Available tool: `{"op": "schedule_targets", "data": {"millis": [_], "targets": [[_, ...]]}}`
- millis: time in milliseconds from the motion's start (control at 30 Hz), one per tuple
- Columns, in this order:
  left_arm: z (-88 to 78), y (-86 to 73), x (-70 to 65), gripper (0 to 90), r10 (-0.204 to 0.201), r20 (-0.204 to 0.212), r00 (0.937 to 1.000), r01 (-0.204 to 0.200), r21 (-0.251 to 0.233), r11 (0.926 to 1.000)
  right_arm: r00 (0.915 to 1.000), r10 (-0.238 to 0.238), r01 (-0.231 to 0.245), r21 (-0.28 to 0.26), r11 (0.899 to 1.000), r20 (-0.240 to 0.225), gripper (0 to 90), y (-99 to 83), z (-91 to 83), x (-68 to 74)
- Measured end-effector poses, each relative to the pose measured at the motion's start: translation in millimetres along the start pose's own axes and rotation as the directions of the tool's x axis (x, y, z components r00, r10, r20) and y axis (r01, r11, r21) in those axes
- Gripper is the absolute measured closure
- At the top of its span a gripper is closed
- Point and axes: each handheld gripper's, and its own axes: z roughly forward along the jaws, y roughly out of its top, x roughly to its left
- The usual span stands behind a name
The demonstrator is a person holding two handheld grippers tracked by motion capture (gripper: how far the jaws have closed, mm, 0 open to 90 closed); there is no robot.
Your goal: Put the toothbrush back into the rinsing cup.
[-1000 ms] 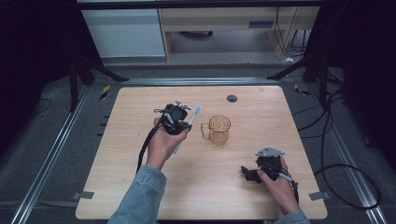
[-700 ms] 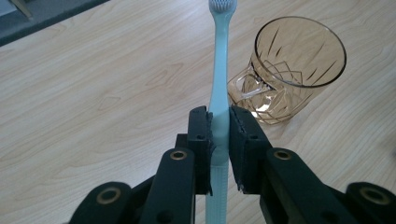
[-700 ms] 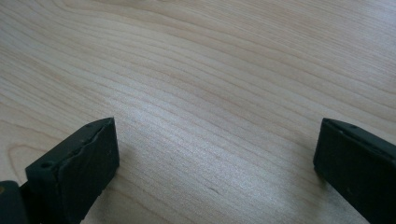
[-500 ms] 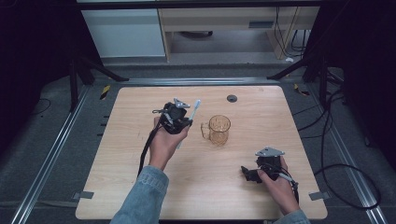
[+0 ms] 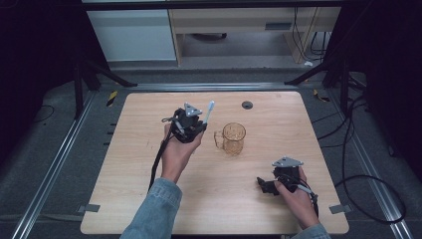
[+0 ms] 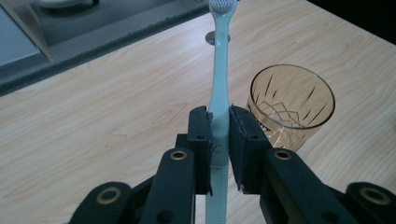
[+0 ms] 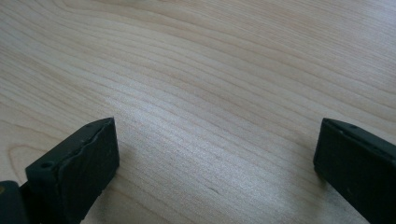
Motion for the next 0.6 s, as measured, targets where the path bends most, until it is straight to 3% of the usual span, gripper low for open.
{"op": "schedule_targets", "data": {"millis": [367,600], "targets": [[-1.1,4.5,-3.6,78.4,0.007,-0.031,0.9995,-0.010,-0.106,0.9943,1.0000,0.000,0.000,0.003,1.000,0.003,0.5,0.0,-0.1,0.0],[1.5,9.0,-4.2,78.5,0.006,-0.025,0.9997,-0.009,-0.122,0.9925,1.0000,-0.002,0.002,0.002,1.000,0.003,0.5,0.0,-0.1,-0.1]]}}
